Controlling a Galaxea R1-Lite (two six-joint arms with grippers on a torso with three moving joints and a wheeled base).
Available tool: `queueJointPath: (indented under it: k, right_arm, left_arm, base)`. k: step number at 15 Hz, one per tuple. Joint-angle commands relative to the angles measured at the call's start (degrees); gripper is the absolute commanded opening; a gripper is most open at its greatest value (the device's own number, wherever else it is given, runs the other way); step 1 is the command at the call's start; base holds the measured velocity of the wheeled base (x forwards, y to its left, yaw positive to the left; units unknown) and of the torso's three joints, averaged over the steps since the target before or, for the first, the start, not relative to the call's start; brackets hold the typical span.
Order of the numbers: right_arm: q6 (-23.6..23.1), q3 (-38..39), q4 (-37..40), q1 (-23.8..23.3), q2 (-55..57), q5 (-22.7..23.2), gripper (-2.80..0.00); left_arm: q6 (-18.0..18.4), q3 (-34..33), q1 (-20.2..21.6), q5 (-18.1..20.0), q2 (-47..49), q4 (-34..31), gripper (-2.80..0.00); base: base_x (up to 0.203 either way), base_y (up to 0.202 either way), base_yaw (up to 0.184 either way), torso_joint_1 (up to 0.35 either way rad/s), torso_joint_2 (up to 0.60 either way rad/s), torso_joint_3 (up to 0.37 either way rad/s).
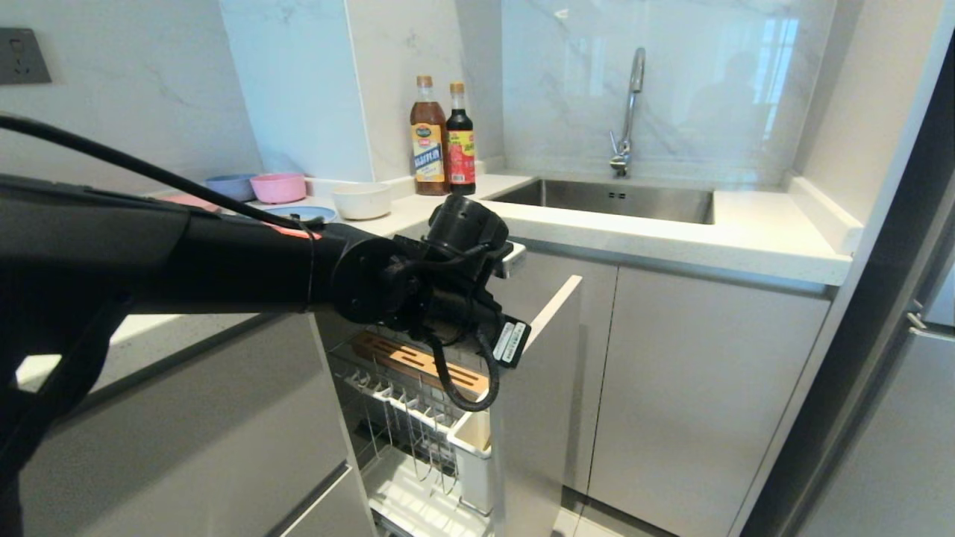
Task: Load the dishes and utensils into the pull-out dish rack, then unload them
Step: Open the cupboard
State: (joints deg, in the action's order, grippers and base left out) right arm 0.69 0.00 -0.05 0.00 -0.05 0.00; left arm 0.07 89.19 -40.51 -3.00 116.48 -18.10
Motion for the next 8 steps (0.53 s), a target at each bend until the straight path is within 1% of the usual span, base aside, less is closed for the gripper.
queueJointPath:
  k: [1,4,8]
  right_arm:
    - [0.01,0.09,0.01,0.0,0.05,0.0,-2.8]
    - [0.01,0.09,-0.03,0.0,0.05,0.0,-2.8]
    - [0.01,0.09,-0.04,0.0,0.05,0.0,-2.8]
  left_arm:
    - [-0.04,0.02,-0.77,0.46,-0.03,-0.09,-2.8]
    - [-0.07,0.02,-1.78,3.04,0.09,0.23,-2.8]
    - [-0.16,0.47,-4.24,5.1,0.48,0.28,-2.8]
  base:
    - [0.0,0.0,0.0,0.0,0.0,0.0]
    - [0.0,0.0,0.0,0.0,0.0,0.0]
    - [0.0,0.0,0.0,0.0,0.0,0.0]
